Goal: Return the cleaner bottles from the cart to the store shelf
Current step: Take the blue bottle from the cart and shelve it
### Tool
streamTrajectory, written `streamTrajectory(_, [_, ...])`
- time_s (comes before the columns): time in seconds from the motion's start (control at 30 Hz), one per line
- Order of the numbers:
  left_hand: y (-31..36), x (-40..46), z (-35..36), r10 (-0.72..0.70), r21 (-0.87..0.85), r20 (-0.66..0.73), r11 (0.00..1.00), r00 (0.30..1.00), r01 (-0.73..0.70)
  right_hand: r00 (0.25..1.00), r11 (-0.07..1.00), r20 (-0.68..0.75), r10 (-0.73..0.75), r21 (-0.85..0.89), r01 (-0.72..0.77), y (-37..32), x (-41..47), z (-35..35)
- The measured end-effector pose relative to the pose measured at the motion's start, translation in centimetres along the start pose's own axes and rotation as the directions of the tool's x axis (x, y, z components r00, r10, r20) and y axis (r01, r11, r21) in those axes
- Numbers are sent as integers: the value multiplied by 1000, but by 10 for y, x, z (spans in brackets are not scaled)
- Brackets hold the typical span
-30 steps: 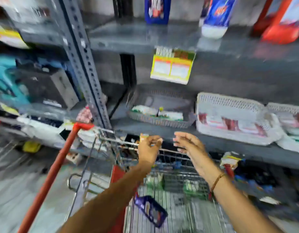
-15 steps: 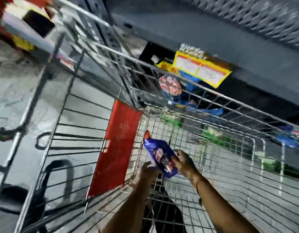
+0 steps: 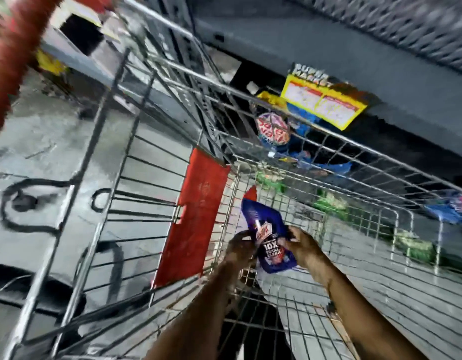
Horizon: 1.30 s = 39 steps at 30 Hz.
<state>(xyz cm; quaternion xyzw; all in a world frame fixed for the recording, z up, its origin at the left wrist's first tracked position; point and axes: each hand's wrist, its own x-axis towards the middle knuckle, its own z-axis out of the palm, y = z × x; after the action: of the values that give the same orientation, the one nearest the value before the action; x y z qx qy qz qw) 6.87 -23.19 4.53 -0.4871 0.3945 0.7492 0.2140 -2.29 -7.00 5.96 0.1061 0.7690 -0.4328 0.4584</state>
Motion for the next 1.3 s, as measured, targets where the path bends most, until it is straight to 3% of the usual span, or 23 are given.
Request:
streamTrajectory(0.1, [43, -53, 17, 70, 25, 98, 997, 993, -73, 998, 983, -13, -67, 171, 68, -36, -43, -20])
streamTrajectory(0.2, [80, -106, 27, 205, -52, 180, 979, 962, -199, 977, 956, -40, -208, 204, 211, -82, -93, -35])
streamTrajectory(0.3, [117, -159, 34, 351, -10, 180, 935, 919, -356, 922, 890, -103, -373, 240, 387, -136, -144, -43])
streamTrajectory(0.5, [201, -284, 41, 675, -57, 247, 726, 695, -685, 739, 682, -163, -653, 297, 668, -251, -262, -46])
streamTrajectory(0.67, [266, -407, 54, 835, -62, 336, 481, 436, -874, 564, 515, -218, -797, 243, 822, -331, -355, -54])
streamTrajectory(0.87, [324, -518, 75, 890, -63, 395, 275, 229, -959, 365, 311, -290, -885, 215, 926, -400, -447, -69])
streamTrajectory(1.03, [357, -568, 94, 894, -111, 426, 203, 138, -973, 262, 196, -325, -909, 222, 955, -432, -490, -85])
streamTrajectory(1.3, [407, -572, 132, 890, -101, 448, 139, 80, -985, 195, 132, -451, -871, 167, 977, -472, -484, -117])
